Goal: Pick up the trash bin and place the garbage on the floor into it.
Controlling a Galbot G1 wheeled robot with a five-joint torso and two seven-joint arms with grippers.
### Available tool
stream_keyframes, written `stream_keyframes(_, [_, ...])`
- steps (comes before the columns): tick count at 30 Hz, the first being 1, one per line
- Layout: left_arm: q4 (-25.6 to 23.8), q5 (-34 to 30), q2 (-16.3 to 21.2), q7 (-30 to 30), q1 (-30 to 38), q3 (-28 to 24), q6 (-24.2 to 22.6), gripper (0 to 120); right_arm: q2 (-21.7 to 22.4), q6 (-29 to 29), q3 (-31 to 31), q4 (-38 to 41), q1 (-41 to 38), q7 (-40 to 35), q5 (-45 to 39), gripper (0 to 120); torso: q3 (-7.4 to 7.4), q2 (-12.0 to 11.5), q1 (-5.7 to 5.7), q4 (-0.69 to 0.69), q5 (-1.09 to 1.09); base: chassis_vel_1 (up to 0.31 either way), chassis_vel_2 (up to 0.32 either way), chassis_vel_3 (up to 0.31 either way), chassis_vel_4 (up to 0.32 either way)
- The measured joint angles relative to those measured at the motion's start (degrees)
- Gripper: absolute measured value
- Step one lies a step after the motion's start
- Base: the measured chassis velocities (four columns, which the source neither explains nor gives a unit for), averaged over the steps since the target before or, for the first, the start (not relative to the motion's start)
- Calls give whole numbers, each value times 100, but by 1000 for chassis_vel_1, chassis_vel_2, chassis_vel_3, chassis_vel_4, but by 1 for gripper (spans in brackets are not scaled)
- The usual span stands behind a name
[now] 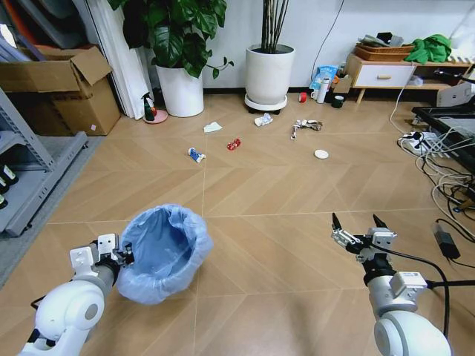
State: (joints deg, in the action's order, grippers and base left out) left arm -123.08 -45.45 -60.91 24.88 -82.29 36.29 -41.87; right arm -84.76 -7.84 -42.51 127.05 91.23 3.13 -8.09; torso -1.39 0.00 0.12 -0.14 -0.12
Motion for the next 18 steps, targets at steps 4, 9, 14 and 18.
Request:
stream_keyframes(4, [-50, 39, -19, -18, -47, -35, 1, 0, -14, 20, -1, 6, 19, 6, 11, 100, 0, 0, 0, 0, 1, -74, 102, 88, -72])
stream_keyframes(9, [-118, 79, -34, -48, -107, -75, 9, 0, -31, 45, -2, 29, 26, 9, 12, 100, -1, 0, 0, -1, 1, -143, 145, 128, -159])
stream_keyframes(14, [-151, 90, -17, -81, -121, -81, 12, 0, -41, 51, 3, 37, 27, 9, 16, 100, -1, 0, 1, -2, -1, -114, 195, 112, -212])
stream_keyframes(18, [-159, 91, -13, -86, -122, -89, 14, 0, -47, 55, 11, 45, 33, 13, 25, 100, -1, -1, 2, -1, -2, -101, 240, 109, -236])
